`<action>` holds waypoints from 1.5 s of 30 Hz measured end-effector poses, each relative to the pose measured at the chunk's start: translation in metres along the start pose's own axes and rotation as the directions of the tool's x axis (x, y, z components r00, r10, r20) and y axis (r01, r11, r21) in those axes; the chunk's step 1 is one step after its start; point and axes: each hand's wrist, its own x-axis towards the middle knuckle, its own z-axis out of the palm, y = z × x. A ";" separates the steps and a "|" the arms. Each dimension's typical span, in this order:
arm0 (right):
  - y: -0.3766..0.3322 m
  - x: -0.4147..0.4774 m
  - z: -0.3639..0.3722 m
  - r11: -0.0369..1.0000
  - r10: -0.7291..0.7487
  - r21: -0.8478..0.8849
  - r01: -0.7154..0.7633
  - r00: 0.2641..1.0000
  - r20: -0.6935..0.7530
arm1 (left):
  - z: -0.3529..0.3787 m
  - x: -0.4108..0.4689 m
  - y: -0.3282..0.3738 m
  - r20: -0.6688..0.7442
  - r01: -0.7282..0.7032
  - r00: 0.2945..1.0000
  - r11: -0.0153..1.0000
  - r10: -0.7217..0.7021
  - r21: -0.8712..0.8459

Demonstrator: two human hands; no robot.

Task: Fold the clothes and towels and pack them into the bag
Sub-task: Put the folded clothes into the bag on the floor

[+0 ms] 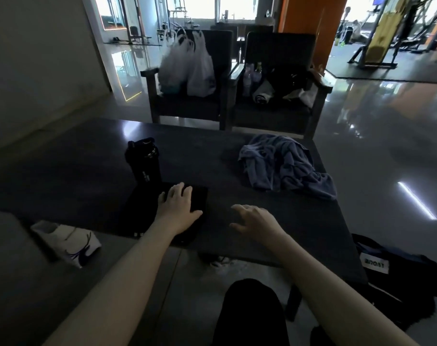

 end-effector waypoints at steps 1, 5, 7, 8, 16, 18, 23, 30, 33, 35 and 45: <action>-0.005 0.003 0.005 1.000 -0.004 0.012 0.004 1.000 0.014 | 0.004 -0.002 -0.010 0.055 0.031 0.998 0.999 -0.029 -0.019; -0.020 0.011 0.025 0.997 -0.010 0.076 0.006 0.998 0.055 | 0.021 -0.009 -0.036 0.234 0.039 0.972 0.999 -0.037 -0.006; -0.025 0.012 0.032 0.987 0.004 0.161 -0.012 0.999 0.051 | 0.023 -0.011 -0.038 0.254 -0.013 0.967 0.997 -0.008 0.081; -0.028 0.012 0.035 0.979 0.009 0.205 -0.018 0.999 0.044 | 0.023 -0.012 -0.039 0.253 -0.036 0.968 0.990 0.000 0.137; -0.043 0.020 0.049 0.935 0.063 0.346 -0.075 0.997 0.047 | 0.038 -0.017 -0.049 0.088 -0.085 0.995 0.926 0.056 0.368; -0.042 0.020 0.050 0.930 0.070 0.358 -0.081 0.997 0.043 | 0.038 -0.014 -0.051 0.062 -0.109 0.994 0.929 0.093 0.354; -0.041 0.019 0.052 0.920 0.091 0.381 -0.097 0.995 0.033 | 0.028 -0.005 -0.067 0.069 -0.182 0.983 0.967 0.172 0.179; -0.047 0.020 0.048 0.840 0.143 0.518 -0.162 0.987 0.076 | 0.017 0.000 -0.063 -0.112 -0.122 0.987 0.992 0.116 -0.041; -0.051 0.023 0.048 0.734 0.178 0.647 -0.207 0.978 0.112 | 0.011 -0.001 -0.045 -0.175 -0.078 0.983 0.994 0.064 -0.076; -0.053 0.025 0.048 0.619 0.206 0.751 -0.229 0.970 0.125 | 0.013 -0.002 -0.029 -0.181 -0.074 0.982 0.993 0.056 -0.092; -0.058 0.040 0.057 -0.112 0.306 0.966 -0.234 0.917 0.257 | 0.027 -0.011 -0.008 0.001 -0.118 0.993 0.983 0.119 -0.143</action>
